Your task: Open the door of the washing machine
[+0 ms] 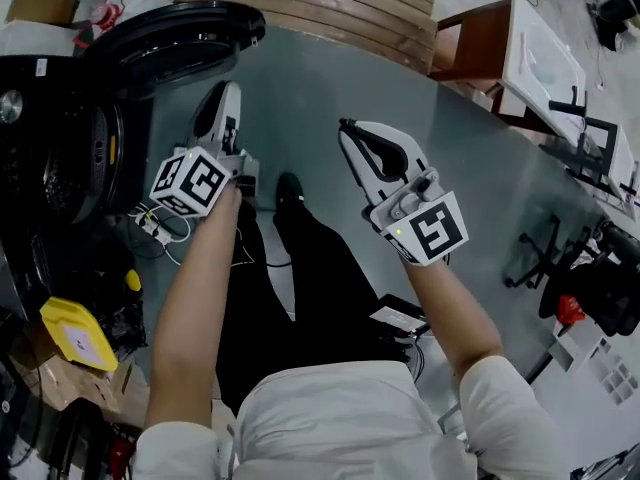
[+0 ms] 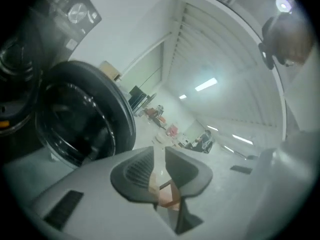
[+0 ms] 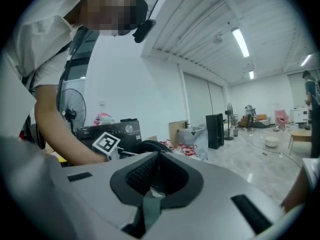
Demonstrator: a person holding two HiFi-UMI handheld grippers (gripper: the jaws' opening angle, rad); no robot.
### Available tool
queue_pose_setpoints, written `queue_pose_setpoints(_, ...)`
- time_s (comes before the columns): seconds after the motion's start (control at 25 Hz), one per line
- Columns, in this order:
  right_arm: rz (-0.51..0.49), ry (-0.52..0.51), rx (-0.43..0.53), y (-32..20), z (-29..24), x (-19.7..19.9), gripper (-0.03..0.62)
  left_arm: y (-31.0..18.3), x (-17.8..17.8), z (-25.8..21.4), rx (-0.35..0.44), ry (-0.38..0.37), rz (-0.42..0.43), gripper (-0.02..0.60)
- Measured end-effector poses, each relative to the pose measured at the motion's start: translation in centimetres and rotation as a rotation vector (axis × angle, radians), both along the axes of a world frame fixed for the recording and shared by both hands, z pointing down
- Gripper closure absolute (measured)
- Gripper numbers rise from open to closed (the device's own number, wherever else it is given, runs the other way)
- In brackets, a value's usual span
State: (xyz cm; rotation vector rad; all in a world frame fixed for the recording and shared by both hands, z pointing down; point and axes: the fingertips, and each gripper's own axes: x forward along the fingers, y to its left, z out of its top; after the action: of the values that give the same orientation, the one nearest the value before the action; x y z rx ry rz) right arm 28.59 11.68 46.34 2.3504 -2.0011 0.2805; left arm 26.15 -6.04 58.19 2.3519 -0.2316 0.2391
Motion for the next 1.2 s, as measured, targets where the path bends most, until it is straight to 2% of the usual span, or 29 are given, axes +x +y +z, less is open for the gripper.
queue_pose_setpoints(0.2,-0.053,-0.024,0.052,-0.6,-6.1,-1.1,0.56,0.2,-10.1,-12.8,0.179,0.124,0.154,0.542)
queue_pose_setpoints(0.28,-0.053,-0.037,0.108,-0.4,-9.7,-1.8,0.56,0.8,-14.7,-18.3,0.281,0.115,0.18,0.551)
queue_pose_setpoints(0.36,-0.056,-0.011,0.144,0.6,-13.4,-2.9,0.56,1.5,-18.8,-23.6,0.403,0.078,0.174,0.554)
queue_pose_setpoints(0.44,-0.072,0.056,0.147,1.7,-16.6,-4.4,0.56,2.3,-22.3,-28.2,0.5,0.051,0.143,0.557)
queue_pose_setpoints(0.6,-0.089,0.123,0.19,3.0,-22.2,-6.9,0.56,2.1,-28.3,-34.8,0.564,0.057,0.005,0.557)
queue_pose_setpoints(0.68,-0.084,0.135,0.215,3.5,-24.1,-7.7,0.56,1.9,-30.8,-37.0,0.599,0.064,-0.056,0.557)
queue_pose_setpoints(0.76,-0.062,0.134,0.232,3.7,-25.4,-8.1,0.56,1.9,-32.3,-38.9,0.635,0.09,-0.08,0.557)
queue_pose_setpoints(0.88,-0.025,0.146,0.23,3.6,-26.3,-10.2,0.56,2.3,-34.6,-40.2,0.698,0.109,-0.071,0.557)
queue_pose_setpoints(1.0,-0.029,0.157,0.239,3.8,-27.2,-14.5,0.56,3.4,-37.3,-40.7,0.773,0.094,-0.061,0.557)
queue_pose_setpoints(1.08,-0.038,0.149,0.235,4.5,-27.5,-17.5,0.56,4.7,-38.9,-40.7,0.791,0.089,-0.063,0.557)
queue_pose_setpoints(1.2,-0.017,0.123,0.213,7.0,-27.4,-21.6,0.56,7.2,-41.5,-39.9,0.765,0.086,-0.061,0.557)
